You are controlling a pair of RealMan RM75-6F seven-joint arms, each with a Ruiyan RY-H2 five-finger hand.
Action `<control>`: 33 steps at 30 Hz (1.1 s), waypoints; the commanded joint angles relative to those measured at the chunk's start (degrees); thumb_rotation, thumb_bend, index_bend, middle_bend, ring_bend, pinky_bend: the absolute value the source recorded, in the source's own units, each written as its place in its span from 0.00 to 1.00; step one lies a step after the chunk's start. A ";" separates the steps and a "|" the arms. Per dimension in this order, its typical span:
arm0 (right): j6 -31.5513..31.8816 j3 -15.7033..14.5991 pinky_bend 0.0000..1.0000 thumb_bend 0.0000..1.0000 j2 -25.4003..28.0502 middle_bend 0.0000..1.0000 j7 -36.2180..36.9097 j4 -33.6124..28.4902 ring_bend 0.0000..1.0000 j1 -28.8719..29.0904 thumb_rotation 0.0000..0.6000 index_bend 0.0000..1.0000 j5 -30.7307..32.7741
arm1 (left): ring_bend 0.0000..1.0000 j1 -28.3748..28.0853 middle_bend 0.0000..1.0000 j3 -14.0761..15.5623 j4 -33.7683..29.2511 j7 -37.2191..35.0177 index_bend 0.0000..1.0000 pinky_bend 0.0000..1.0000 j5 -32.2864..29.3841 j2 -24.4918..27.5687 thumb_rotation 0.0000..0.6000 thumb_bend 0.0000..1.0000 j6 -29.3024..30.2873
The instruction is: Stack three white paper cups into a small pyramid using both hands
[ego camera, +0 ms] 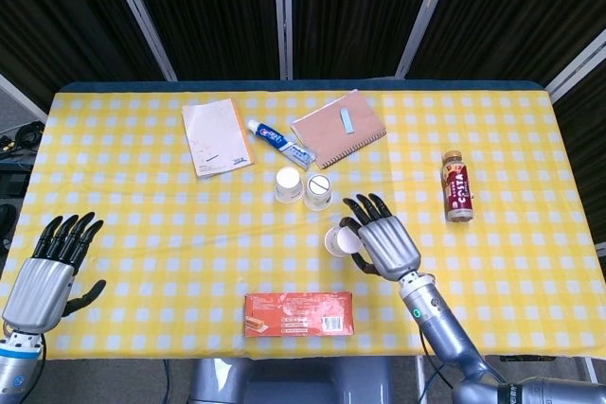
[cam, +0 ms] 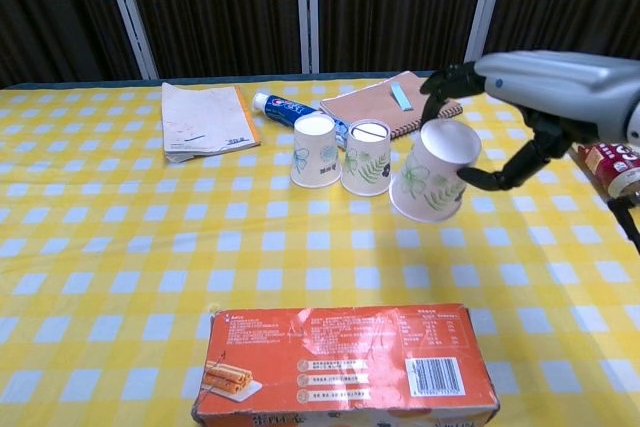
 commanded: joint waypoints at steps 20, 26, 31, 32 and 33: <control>-7.31 12.99 0.00 0.33 -7.33 0.09 -4.22 12.26 0.00 20.19 1.00 0.42 20.36 | 0.00 -2.31 0.00 -2.60 1.34 -4.27 0.00 0.00 -5.90 1.04 1.00 0.25 -7.03; -9.28 13.27 0.00 0.33 -8.95 0.10 -3.17 18.89 0.00 24.25 1.00 0.42 22.92 | 0.00 -2.86 0.00 -3.05 1.51 -4.66 0.00 0.00 -6.97 1.17 1.00 0.25 -8.49; -10.92 12.23 0.00 0.33 -10.03 0.10 -2.58 24.13 0.00 26.31 1.00 0.42 25.54 | 0.00 -3.28 0.00 -3.22 1.72 -5.03 0.00 0.00 -7.53 1.40 1.00 0.25 -9.60; -10.97 12.02 0.00 0.33 -10.14 0.10 -2.33 24.54 0.00 26.48 1.00 0.42 25.67 | 0.00 -3.31 0.00 -3.25 1.73 -5.05 0.00 0.00 -7.62 1.43 1.00 0.25 -9.70; -11.00 11.87 0.00 0.33 -10.20 0.10 -2.18 24.79 0.00 26.59 1.00 0.42 25.71 | 0.00 -3.32 0.00 -3.27 1.71 -5.08 0.00 0.00 -7.67 1.44 1.00 0.25 -9.76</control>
